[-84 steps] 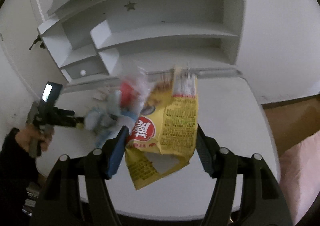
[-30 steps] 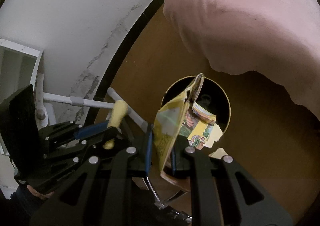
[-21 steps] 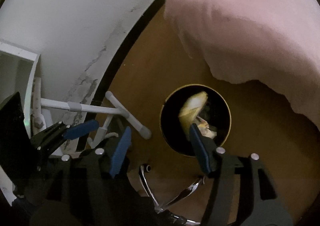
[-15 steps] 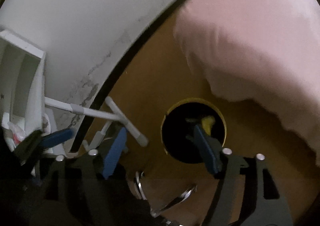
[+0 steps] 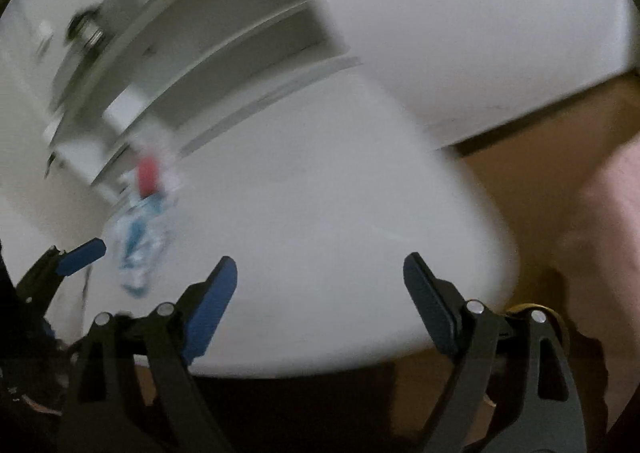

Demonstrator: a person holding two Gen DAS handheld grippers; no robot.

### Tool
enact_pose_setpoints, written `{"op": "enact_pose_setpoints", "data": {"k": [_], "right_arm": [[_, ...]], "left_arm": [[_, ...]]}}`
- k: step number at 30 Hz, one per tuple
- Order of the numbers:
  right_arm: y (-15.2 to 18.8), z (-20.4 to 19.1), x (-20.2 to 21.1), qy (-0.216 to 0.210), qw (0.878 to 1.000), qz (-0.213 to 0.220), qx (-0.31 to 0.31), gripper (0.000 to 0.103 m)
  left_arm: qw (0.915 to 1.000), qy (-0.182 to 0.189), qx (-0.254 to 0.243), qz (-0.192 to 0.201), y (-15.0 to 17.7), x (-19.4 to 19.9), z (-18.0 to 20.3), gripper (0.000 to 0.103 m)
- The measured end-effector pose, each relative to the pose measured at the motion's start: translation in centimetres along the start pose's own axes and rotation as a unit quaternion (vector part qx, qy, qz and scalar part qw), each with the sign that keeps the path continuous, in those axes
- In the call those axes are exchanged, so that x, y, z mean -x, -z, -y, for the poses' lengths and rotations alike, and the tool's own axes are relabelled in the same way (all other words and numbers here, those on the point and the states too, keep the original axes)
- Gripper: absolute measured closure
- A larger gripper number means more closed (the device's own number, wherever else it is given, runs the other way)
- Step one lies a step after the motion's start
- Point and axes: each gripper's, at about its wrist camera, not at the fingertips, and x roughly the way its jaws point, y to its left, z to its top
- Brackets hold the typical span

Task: Collect trash
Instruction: 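Carry both items over the bin and open both tools to drop them, then grasp the blue-white packet with the right tool while the left tool grasps the blue cloth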

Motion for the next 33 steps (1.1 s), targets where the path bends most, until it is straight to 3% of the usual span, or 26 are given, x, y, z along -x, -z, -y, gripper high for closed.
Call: {"op": "enact_pose_setpoints", "data": {"k": [2, 5, 8, 11, 15, 18, 20, 22, 26, 33], "right_arm": [[-0.1, -4.0, -2.1, -0.024, 0.999, -0.015, 0.027, 0.021], [-0.4, -10.6, -6.0, -0.055, 0.995, -0.053, 0.066, 0.021], [-0.3, -15.3, -9.0, -0.067, 0.99, -0.077, 0.094, 0.021], [-0.3, -17.9, -10.9, -0.068, 0.989, -0.092, 0.097, 0.021], [-0.2, -20.1, -13.0, -0.068, 0.987, -0.112, 0.095, 0.024], [-0.1, -20.6, -14.1, -0.053, 0.989, -0.115, 0.082, 0.033], [-0.3, -20.9, -14.9, -0.051, 0.989, -0.118, 0.069, 0.043], [-0.5, -20.6, -15.5, -0.055, 0.989, -0.121, 0.057, 0.046], [-0.6, -20.2, -14.7, -0.071, 0.989, -0.12, 0.055, 0.07], [-1.2, -17.6, -9.6, -0.099, 0.989, -0.098, 0.054, 0.072]], "left_arm": [[0.9981, -0.043, 0.042, -0.012, 2.4, 0.6, -5.2, 0.007], [0.9885, -0.096, 0.113, -0.029, 5.6, 0.9, -12.1, 0.007], [0.9753, -0.127, 0.175, -0.044, 7.8, 0.9, -17.5, 0.007], [0.9664, -0.138, 0.212, -0.046, 9.4, 1.3, -20.5, 0.007], [0.9658, -0.133, 0.216, -0.052, 9.7, 0.2, -21.5, 0.007], [0.9684, -0.136, 0.203, -0.05, 9.2, -0.2, -21.6, 0.007], [0.9701, -0.131, 0.199, -0.047, 9.3, -0.4, -21.8, 0.007], [0.972, -0.125, 0.194, -0.044, 9.2, -0.6, -22.0, 0.007], [0.9754, -0.117, 0.181, -0.046, 8.3, -1.7, -22.0, 0.007], [0.9836, -0.078, 0.158, -0.039, 5.4, -3.2, -21.4, 0.007]]}}
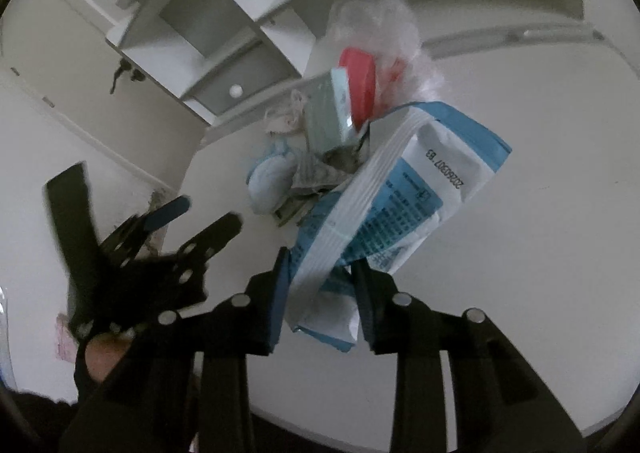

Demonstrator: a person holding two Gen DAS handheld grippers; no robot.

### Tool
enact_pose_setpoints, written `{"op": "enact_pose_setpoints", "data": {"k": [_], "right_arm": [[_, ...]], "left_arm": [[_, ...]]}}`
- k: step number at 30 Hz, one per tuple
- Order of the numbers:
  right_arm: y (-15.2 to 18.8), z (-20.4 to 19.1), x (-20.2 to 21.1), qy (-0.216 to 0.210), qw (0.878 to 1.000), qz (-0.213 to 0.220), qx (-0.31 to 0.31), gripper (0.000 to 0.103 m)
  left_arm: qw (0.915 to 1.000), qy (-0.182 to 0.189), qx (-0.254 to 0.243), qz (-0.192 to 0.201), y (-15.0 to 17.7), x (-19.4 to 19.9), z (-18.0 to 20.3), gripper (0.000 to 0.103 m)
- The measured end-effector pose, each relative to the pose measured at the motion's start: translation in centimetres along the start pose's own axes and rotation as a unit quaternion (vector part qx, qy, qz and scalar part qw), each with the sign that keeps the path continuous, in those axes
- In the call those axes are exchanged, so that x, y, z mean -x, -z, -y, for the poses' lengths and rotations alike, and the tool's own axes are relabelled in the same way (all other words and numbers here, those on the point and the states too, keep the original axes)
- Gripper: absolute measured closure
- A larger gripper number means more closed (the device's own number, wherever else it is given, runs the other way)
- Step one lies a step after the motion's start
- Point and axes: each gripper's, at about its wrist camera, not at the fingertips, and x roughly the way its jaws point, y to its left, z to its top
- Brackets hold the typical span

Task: Collect trash
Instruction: 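Grasp the blue-white packet with the right tool while the left tool grasps the blue cloth, then carry the packet and cloth over the black bin and open both tools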

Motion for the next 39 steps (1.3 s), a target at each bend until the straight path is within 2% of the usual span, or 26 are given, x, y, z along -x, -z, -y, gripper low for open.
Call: {"op": "enact_pose_setpoints", "data": {"k": [7, 8, 10, 12, 14, 18, 22, 24, 27, 29, 30, 32, 33, 34, 36, 37, 39], "right_arm": [[1.0, 1.6, 2.9, 0.005, 1.0, 0.009, 0.0, 0.072], [1.1, 1.7, 3.3, 0.006, 1.0, 0.01, 0.003, 0.072], [1.3, 1.8, 3.7, 0.002, 1.0, 0.012, 0.011, 0.072], [1.3, 1.8, 4.2, 0.002, 1.0, 0.018, 0.016, 0.072], [1.4, 2.1, 5.3, 0.002, 0.999, 0.03, 0.017, 0.072], [1.8, 3.8, 8.3, 0.02, 0.998, 0.059, 0.012, 0.072], [3.1, 7.6, 12.4, 0.065, 0.993, 0.098, -0.023, 0.072], [4.2, 9.8, 14.5, 0.092, 0.988, 0.117, -0.048, 0.072], [7.0, 13.7, 17.9, 0.142, 0.975, 0.145, -0.095, 0.072], [9.7, 16.7, 20.5, 0.18, 0.961, 0.164, -0.131, 0.072], [10.8, 17.7, 21.3, 0.19, 0.956, 0.169, -0.143, 0.072], [13.7, 20.4, 23.6, 0.22, 0.942, 0.181, -0.178, 0.072], [15.6, 22.2, 24.9, 0.238, 0.931, 0.188, -0.202, 0.072], [17.0, 23.3, 25.6, 0.246, 0.925, 0.191, -0.217, 0.072], [19.9, 25.7, 27.0, 0.265, 0.911, 0.194, -0.249, 0.072], [21.6, 27.0, 27.6, 0.277, 0.903, 0.192, -0.266, 0.072], [24.1, 29.1, 28.2, 0.29, 0.893, 0.188, -0.288, 0.072]], "left_arm": [[0.9996, -0.003, -0.027, -0.007, -1.4, -2.4, 2.1, 0.007], [0.9996, -0.007, -0.028, -0.008, -1.3, -2.7, 2.2, 0.01], [0.9994, -0.014, -0.029, -0.011, -1.2, -3.0, 2.0, 0.027], [0.9994, -0.012, -0.027, -0.017, -1.2, -3.2, 1.9, 0.061], [0.9996, -0.006, -0.018, -0.02, -1.2, -3.0, 1.3, 0.086], [0.9999, -0.008, -0.009, 0.005, -1.4, -0.6, 1.1, 0.097], [0.9992, 0.009, -0.021, 0.032, -2.4, 1.7, 3.1, 0.098], [0.9979, 0.03, -0.037, 0.044, -3.1, 2.5, 5.6, 0.098], [0.9918, 0.085, -0.077, 0.056, -4.0, 3.1, 11.4, 0.098], [0.9834, 0.133, -0.109, 0.059, -4.5, 3.2, 16.6, 0.098], [0.9755, 0.166, -0.131, 0.059, -4.5, 3.3, 20.0, 0.098], [0.9619, 0.21, -0.164, 0.061, -4.2, 3.7, 25.1, 0.098], [0.9531, 0.233, -0.183, 0.062, -3.8, 4.0, 27.7, 0.098], [0.9398, 0.263, -0.209, 0.065, -3.2, 4.5, 31.2, 0.098], [0.9195, 0.298, -0.247, 0.069, -1.8, 5.1, 36.2, 0.098], [0.9021, 0.326, -0.274, 0.068, -0.6, 5.4, 39.8, 0.098], [0.88, 0.366, -0.298, 0.056, 1.1, 5.1, 43.7, 0.098]]}}
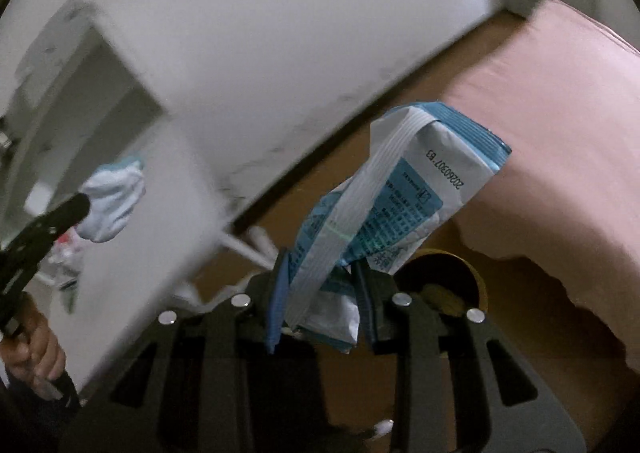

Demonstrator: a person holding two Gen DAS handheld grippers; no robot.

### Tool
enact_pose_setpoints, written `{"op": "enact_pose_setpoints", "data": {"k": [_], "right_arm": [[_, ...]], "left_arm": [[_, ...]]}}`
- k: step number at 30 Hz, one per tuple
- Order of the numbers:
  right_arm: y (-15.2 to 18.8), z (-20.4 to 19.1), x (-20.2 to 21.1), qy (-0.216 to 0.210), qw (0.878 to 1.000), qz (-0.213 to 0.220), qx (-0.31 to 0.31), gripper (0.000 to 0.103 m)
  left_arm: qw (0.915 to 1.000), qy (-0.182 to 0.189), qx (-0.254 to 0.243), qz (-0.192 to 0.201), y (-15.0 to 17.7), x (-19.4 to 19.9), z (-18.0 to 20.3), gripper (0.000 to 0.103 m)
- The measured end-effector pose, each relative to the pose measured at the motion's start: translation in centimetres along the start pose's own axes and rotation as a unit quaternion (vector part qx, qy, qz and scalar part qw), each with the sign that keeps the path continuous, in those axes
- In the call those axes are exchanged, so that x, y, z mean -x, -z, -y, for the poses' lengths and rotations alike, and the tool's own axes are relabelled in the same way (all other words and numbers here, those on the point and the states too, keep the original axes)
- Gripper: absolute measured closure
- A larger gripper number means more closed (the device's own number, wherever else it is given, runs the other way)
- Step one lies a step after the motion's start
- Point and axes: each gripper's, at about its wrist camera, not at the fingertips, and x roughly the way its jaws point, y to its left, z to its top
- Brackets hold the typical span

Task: Collect trash
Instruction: 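Carry the packet and cloth over the black bin and open both tools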

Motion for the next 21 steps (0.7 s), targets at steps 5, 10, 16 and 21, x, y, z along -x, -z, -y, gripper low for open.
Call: {"op": "enact_pose_setpoints", "data": {"k": [5, 10, 16, 21], "right_arm": [[1.9, 7.2, -2.4, 0.033, 0.998, -0.034, -0.038, 0.072], [3.5, 11.6, -6.2, 0.045, 0.995, -0.075, -0.056, 0.072], [4.5, 14.0, -9.9, 0.043, 0.99, -0.11, -0.074, 0.072], [4.7, 14.5, -11.0, 0.04, 0.989, -0.12, -0.076, 0.072]], "left_arm": [[0.9941, 0.082, -0.04, -0.058, 1.4, -10.5, 6.0, 0.098], [0.9837, 0.096, -0.043, -0.146, 3.9, -19.4, 8.7, 0.098], [0.9728, 0.103, -0.025, -0.206, 5.8, -25.8, 8.3, 0.097], [0.9709, 0.101, -0.018, -0.216, 5.6, -28.0, 9.3, 0.097]]}}
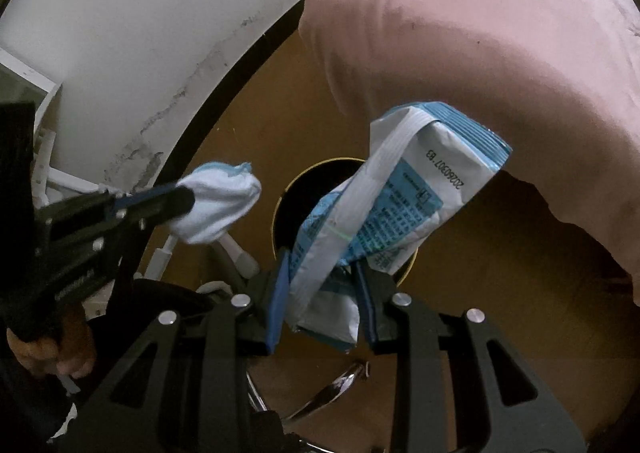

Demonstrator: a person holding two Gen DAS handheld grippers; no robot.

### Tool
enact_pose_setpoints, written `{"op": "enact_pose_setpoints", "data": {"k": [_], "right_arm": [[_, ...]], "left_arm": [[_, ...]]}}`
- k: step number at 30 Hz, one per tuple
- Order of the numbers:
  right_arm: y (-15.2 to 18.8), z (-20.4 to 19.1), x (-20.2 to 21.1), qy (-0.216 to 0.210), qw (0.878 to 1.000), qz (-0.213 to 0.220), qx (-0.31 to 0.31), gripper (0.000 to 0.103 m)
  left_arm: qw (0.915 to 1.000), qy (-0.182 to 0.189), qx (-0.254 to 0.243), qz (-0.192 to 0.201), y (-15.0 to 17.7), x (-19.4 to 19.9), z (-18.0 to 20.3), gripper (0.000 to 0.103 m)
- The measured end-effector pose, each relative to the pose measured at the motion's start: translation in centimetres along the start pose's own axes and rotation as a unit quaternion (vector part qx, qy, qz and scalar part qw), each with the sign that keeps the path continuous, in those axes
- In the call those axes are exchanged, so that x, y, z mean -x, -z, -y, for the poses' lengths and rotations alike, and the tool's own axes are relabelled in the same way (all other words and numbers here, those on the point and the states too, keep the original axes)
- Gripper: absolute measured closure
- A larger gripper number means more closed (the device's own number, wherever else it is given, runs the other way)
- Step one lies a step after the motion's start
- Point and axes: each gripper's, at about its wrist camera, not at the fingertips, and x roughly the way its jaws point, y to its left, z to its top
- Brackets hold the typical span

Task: Collect trash
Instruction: 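Carry the packet and cloth over the black bin and open both tools, then grasp the teal box with the right tool while the left tool grasps white crumpled paper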

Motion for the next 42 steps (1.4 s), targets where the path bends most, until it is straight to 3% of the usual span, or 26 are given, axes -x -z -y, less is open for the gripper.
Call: {"op": "enact_pose_setpoints", "data": {"k": [4, 5, 6, 8, 19, 21, 23, 30, 33, 37, 39, 42], "right_arm": [[0.0, 0.0, -0.2, 0.0, 1.0, -0.001, 0.001, 0.072], [0.0, 0.0, -0.3, 0.0, 1.0, -0.001, 0.001, 0.072], [-0.1, 0.0, -0.5, 0.001, 1.0, -0.002, 0.0, 0.072], [-0.1, 0.1, -0.1, 0.002, 1.0, -0.004, 0.002, 0.072], [-0.6, -1.2, -0.2, 0.005, 1.0, -0.012, 0.018, 0.068], [-0.7, -1.7, 0.2, 0.008, 1.0, -0.01, 0.021, 0.057], [-0.8, -2.4, 1.0, 0.013, 1.0, 0.001, 0.026, 0.037], [-1.3, -8.6, 7.9, 0.025, 0.996, 0.053, 0.069, 0.034], [-1.1, -14.2, 12.6, 0.017, 0.987, 0.103, 0.119, 0.026], [0.0, -24.1, 16.4, -0.038, 0.968, 0.143, 0.205, 0.022], [1.3, -29.9, 16.8, -0.071, 0.954, 0.144, 0.254, 0.022], [3.3, -37.1, 16.0, -0.117, 0.936, 0.126, 0.308, 0.022]], "left_arm": [[1.0, -0.007, -0.006, -0.001, -0.4, -0.3, -0.3, 0.091], [0.9999, -0.009, -0.006, 0.001, -0.8, -0.3, -0.1, 0.077], [0.9999, -0.008, -0.007, 0.004, -0.8, -0.1, 0.0, 0.056], [0.9997, -0.013, -0.007, 0.019, -0.7, 0.8, 0.1, 0.038], [0.9941, -0.037, -0.058, 0.083, 0.3, 7.9, 1.8, 0.019], [0.993, -0.042, -0.055, 0.096, 0.6, 9.9, 1.7, 0.015], [0.9922, -0.043, -0.046, 0.108, 0.8, 11.9, 1.5, 0.012], [0.9849, -0.087, 0.01, 0.15, 4.5, 22.0, -0.6, 0.009], [0.9761, -0.132, 0.041, 0.168, 7.3, 27.6, -2.4, 0.007], [0.9571, -0.173, 0.127, 0.195, 12.3, 34.7, -7.0, 0.007], [0.9421, -0.209, 0.169, 0.201, 15.4, 37.3, -9.5, 0.007], [0.9073, -0.265, 0.255, 0.203, 22.3, 41.3, -14.2, 0.007]]}}
